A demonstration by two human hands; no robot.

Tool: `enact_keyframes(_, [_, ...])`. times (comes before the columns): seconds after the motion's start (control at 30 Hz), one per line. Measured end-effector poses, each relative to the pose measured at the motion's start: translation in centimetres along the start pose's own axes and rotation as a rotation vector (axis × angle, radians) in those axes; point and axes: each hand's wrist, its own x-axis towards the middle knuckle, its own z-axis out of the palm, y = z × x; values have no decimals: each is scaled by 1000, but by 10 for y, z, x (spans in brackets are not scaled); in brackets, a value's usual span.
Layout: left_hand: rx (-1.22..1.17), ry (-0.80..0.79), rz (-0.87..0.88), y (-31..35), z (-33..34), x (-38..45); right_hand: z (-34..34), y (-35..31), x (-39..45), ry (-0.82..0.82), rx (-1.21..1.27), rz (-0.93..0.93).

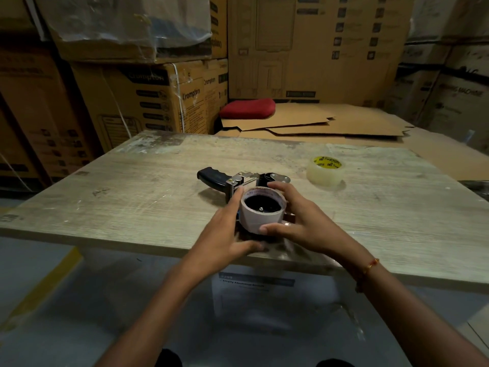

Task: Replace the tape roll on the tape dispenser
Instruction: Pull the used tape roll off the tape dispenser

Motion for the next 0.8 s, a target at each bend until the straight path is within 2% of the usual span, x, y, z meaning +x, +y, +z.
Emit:
enact_keyframes(0.1, [12, 95, -43, 0, 8, 5, 4, -2, 6, 51, 9, 36])
enact_keyframes(0.3, [23, 167, -83, -3, 9, 4, 12, 4, -2, 140, 148, 79])
enact_keyframes(0.67, [73, 176, -114, 0, 6, 4, 11, 9, -1, 115, 313, 106])
enact_keyframes(0.8, [124, 178, -84, 9, 5, 2, 21, 3, 2, 127, 214, 116])
